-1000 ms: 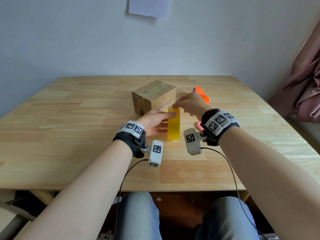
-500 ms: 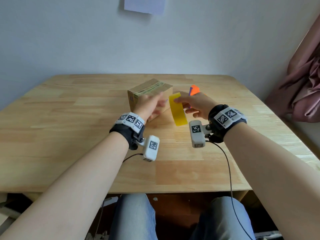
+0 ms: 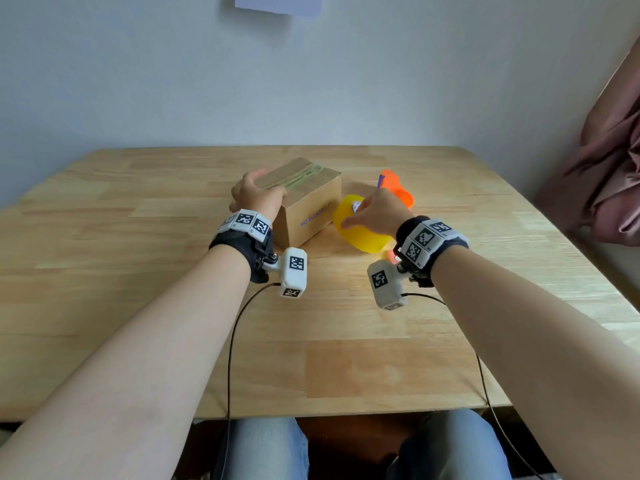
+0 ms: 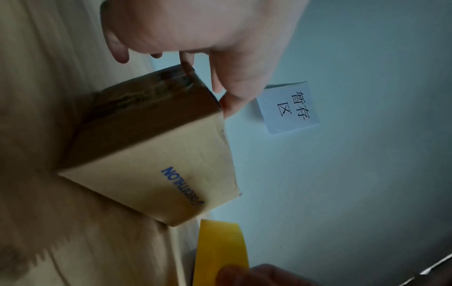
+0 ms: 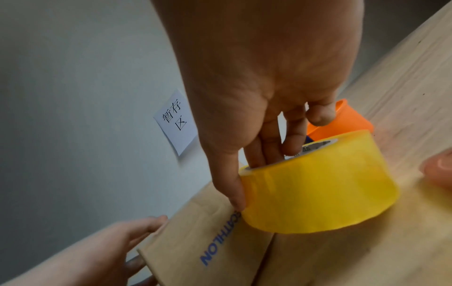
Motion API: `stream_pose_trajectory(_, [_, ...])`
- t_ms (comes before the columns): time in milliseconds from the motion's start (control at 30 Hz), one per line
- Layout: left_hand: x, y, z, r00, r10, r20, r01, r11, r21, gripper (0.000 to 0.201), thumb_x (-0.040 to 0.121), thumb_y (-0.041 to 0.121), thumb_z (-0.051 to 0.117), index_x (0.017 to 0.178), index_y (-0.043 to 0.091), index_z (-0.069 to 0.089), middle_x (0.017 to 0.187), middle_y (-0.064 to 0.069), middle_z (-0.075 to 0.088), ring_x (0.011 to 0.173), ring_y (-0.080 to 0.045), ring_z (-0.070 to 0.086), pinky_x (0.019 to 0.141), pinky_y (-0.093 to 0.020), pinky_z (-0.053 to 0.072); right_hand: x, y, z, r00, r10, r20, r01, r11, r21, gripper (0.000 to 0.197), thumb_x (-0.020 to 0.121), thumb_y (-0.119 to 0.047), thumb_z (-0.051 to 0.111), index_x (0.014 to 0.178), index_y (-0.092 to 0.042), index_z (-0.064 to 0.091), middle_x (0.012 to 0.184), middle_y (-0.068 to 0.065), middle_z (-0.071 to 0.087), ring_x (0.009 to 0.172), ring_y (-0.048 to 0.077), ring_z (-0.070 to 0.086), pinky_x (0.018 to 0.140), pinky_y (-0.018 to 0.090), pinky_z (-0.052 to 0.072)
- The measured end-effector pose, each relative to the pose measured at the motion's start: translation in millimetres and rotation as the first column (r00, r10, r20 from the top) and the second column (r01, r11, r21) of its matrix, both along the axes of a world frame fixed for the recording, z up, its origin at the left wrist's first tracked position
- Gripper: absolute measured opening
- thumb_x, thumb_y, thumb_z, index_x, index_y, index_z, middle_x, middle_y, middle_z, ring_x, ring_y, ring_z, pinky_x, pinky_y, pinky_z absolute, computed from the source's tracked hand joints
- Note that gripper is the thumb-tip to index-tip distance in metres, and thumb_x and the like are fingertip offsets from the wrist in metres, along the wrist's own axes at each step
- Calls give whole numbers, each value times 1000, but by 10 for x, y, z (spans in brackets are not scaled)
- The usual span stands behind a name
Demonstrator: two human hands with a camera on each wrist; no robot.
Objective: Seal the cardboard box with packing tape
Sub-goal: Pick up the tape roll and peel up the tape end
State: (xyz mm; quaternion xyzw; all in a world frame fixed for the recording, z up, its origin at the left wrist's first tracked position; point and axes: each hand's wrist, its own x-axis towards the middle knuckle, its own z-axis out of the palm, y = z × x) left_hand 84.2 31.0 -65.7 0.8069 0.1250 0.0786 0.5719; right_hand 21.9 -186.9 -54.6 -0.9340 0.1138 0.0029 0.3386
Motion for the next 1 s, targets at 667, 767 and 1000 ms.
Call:
stream_pose_trajectory(667, [-407, -113, -123, 990, 70, -124, -78, 995, -60, 52, 65, 43, 85, 105, 34, 53, 118, 0, 22, 121, -28, 45, 103, -43, 50, -179, -223, -170, 990, -131, 61, 136, 987, -86, 25, 83, -41, 76, 92, -18, 73, 80, -1, 66, 80, 22, 62, 64, 27, 42])
stream_pose_trajectory(767, [-454, -140, -122, 990, 79, -120, -85, 995, -47, 52, 65, 45, 82, 106, 35, 51, 119, 0, 22, 120, -28, 46, 102, -44, 50, -305, -355, -172, 978, -206, -8, 203, 970, -134, 38, 86, -41, 73, 107, -9, 68, 94, 8, 70, 78, 24, 63, 65, 33, 49])
stream_pose_trajectory(1000, [-534, -201, -132, 989, 97, -108, -104, 993, -56, 52, 67, 48, 80, 107, 34, 50, 132, -4, 27, 121, -29, 45, 102, -44, 50, -532, -451, -275, 951, -211, -225, 245, 959, 139, 69, 74, 7, 73, 131, -15, 41, 102, 18, 68, 72, 32, 74, 63, 41, 63])
